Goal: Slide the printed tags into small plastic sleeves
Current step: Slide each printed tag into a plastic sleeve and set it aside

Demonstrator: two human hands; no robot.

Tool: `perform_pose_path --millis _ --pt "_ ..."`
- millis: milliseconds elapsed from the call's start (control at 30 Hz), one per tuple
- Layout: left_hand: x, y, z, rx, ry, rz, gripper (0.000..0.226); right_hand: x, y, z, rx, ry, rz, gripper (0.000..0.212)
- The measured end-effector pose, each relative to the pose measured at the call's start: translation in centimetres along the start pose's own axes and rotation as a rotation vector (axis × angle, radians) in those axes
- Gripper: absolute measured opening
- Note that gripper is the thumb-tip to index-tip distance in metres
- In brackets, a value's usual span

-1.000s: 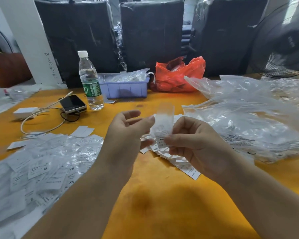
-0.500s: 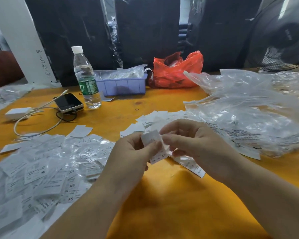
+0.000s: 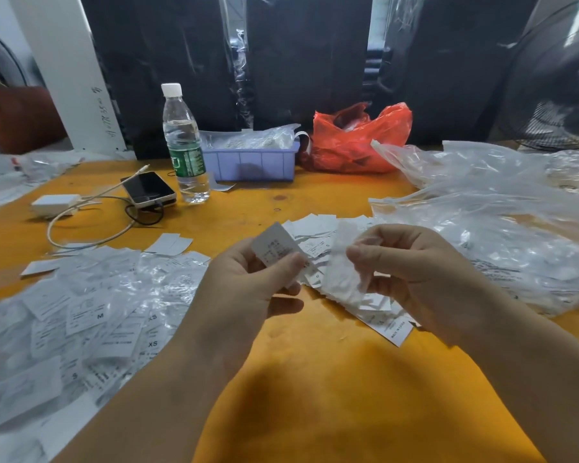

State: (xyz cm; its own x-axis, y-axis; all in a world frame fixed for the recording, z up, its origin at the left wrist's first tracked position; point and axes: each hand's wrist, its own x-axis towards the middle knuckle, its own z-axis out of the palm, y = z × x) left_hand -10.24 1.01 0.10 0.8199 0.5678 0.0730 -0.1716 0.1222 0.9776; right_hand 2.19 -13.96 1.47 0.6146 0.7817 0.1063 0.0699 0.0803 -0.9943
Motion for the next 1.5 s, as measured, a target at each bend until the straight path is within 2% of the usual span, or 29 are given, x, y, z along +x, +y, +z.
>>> perform_pose_path --millis 133,333,567,733,1033,1200,1333,1500 --pt "0.0 0.6 -0.5 -0.009 0.081 0.026 0.012 -0.4 -0.4 0.1 -0.069 -0.168 0.033 0.018" --pt "-0.5 0.8 0.0 0.036 0.030 0.022 0.027 -0.6 0.1 1.0 -0.239 -0.342 0.063 0.013" --pt "-0.9 0.9 0.2 0.102 -0.131 -0.012 0.031 -0.5 0.2 0.7 -0.236 -0.351 0.069 0.016" --pt "-1.1 1.0 0.5 0.089 -0.153 0.018 0.038 -0.5 0.2 1.1 -0.216 -0.414 0.082 0.007" --pt "-1.4 1.4 0.6 0.184 -0.311 0.005 0.026 -0.8 -0.2 0.8 -0.181 -0.507 0.081 0.017" --pt "-1.2 1.2 0.4 0.236 -0.321 0.012 0.022 -1.0 -0.5 0.7 -0.212 -0.468 0.089 0.005" --pt "-1.2 1.2 0.2 0.258 -0.303 0.036 0.020 -0.8 -0.3 0.4 -0.247 -0.420 0.102 0.032" --pt "-1.0 1.1 0.1 0.246 -0.205 0.063 0.012 -0.8 -0.6 0.6 -0.262 -0.418 0.097 0.007"
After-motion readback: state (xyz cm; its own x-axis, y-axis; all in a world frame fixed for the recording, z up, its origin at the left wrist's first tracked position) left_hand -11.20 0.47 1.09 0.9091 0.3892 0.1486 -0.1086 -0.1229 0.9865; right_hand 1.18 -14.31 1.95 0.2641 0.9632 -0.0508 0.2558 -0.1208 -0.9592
